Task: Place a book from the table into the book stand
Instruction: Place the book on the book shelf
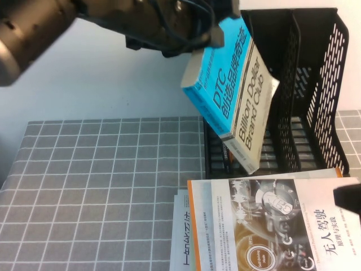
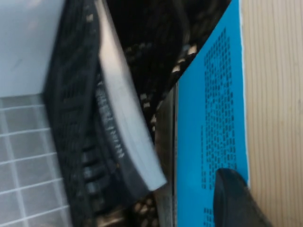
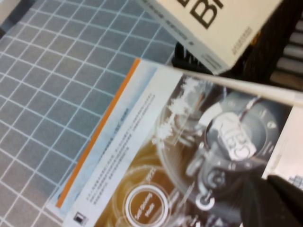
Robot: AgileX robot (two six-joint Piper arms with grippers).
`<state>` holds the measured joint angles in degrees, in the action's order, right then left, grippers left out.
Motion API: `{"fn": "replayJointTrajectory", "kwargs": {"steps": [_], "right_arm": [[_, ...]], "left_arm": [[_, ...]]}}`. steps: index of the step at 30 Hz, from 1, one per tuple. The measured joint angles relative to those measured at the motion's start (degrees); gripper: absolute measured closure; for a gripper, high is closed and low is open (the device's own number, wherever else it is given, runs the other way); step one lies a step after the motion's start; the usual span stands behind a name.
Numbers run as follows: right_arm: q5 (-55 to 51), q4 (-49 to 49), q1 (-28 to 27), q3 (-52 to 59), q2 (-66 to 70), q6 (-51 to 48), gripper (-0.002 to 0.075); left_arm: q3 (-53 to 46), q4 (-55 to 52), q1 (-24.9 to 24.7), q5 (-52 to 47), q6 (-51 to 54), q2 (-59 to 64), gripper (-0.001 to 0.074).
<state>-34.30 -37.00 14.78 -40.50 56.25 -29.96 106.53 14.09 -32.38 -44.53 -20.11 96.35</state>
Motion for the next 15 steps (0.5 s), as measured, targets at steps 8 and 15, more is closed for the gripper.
{"fn": "replayJointTrajectory", "kwargs": {"steps": [8, 15], "right_arm": [[0.6, -1.4, 0.0, 4.0, 0.0, -0.2, 0.0729], [-0.5, -2.1, 0.0, 4.2, 0.0, -0.3, 0.0729]], "left_arm": [[0.6, -17.8, -7.1, 2.9, -19.1, 3.2, 0.0549], [0.9, -33.4, -9.0, 5.7, -35.6, 5.2, 0.0549]]}}
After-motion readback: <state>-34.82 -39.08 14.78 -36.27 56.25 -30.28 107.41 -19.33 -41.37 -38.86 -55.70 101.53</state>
